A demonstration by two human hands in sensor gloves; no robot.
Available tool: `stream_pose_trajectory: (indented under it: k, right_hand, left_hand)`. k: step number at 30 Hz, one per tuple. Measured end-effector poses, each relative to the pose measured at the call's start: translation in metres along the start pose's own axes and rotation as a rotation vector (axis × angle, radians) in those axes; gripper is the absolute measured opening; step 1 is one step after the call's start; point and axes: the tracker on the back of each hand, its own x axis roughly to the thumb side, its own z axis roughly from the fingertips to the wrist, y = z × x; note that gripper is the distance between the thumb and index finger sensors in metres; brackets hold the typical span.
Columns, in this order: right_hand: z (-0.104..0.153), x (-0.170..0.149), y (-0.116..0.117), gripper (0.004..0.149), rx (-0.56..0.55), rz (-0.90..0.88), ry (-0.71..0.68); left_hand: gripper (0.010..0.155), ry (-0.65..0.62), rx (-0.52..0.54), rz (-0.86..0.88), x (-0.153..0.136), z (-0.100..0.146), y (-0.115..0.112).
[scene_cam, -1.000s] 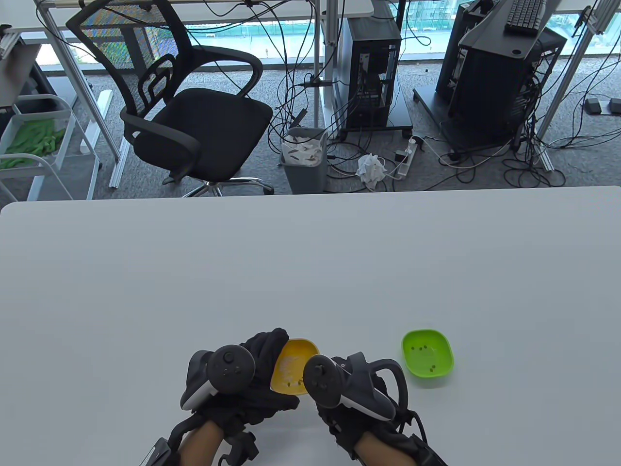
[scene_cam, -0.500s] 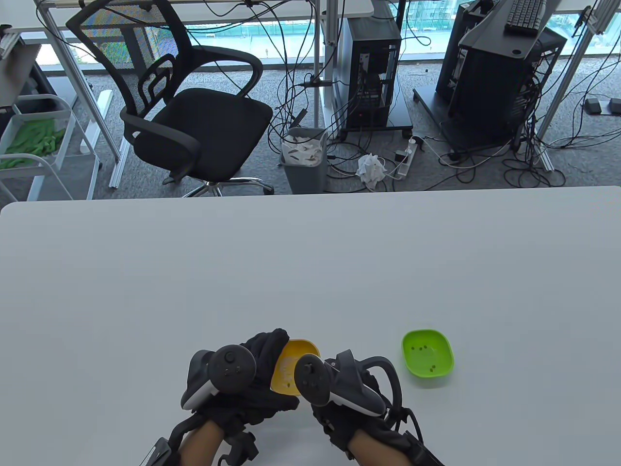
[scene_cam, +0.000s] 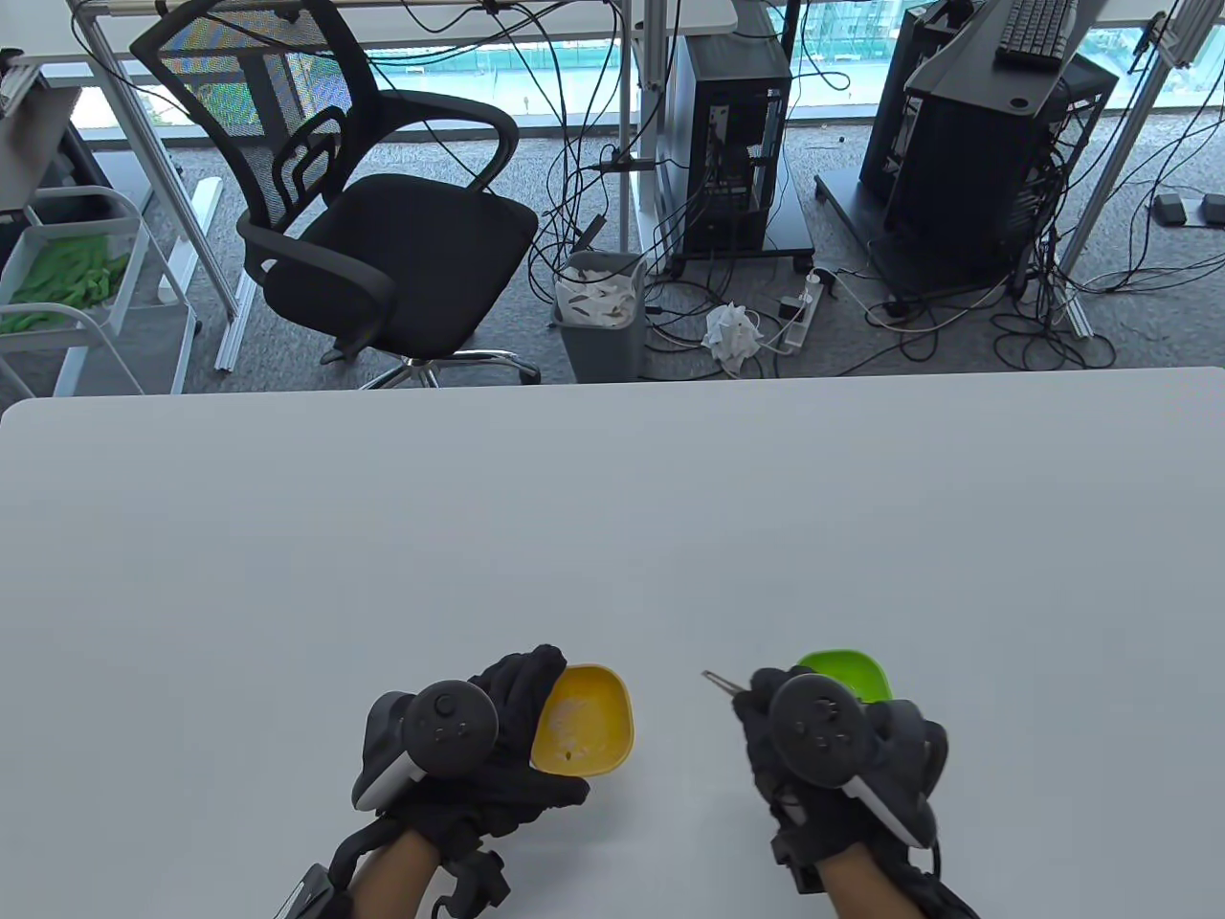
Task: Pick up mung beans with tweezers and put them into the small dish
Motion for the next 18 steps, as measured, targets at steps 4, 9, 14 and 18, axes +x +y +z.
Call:
stream_pose_trajectory:
  k: [4,9,14,18]
  right_hand:
    - [0.001,-0.046,-0.007,0.035,-0.064,0.016,0.133]
    - [0.002,-0.084,0.012,0.035,-0.07,0.022,0.222]
    - [0.002,-0.091,0.018,0.035,-0.06,0.011,0.233]
    - [0.002,-0.096,0.023,0.035,-0.045,-0.007,0.245]
  left_hand:
    - [0.118,0.001,-0.002,-0.002,0.0,0.0,0.0]
    - [0.118,0.0,-0.006,-0.003,0.001,0.0,-0.001]
    - [0.118,0.0,-0.005,-0.01,0.001,0.0,-0.002]
    - [0.118,0.004,-0.014,-0.01,0.001,-0.001,-0.003]
